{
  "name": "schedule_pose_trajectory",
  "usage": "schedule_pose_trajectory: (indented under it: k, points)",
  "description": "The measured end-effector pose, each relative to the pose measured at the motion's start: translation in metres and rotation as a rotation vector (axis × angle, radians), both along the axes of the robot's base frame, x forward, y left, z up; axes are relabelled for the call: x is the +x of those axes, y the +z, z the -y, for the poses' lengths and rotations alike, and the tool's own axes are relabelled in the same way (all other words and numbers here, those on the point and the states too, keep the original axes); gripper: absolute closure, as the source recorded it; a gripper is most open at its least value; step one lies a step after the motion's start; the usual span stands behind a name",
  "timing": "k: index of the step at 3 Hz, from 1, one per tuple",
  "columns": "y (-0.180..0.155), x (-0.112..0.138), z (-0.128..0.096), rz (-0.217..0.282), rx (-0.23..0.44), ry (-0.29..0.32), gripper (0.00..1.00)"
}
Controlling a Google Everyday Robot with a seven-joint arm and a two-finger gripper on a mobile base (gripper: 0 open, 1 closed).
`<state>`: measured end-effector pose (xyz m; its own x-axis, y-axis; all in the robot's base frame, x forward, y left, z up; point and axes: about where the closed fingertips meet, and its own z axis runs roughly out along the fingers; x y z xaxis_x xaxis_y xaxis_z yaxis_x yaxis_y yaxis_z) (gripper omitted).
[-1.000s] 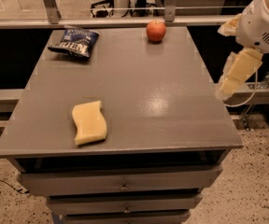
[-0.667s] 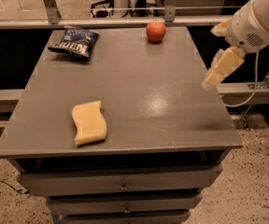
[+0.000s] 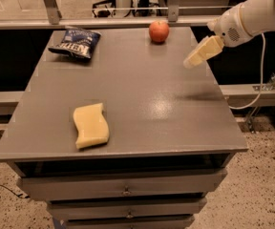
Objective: Pick apple
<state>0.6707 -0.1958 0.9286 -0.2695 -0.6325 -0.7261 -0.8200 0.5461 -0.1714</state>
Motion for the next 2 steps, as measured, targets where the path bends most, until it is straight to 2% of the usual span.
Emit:
schedule_pose_trajectory:
  k: [2]
  points:
    - [-0.0027, 0.0032, -0.004, -0.002, 0.005, -0.01, 0.0]
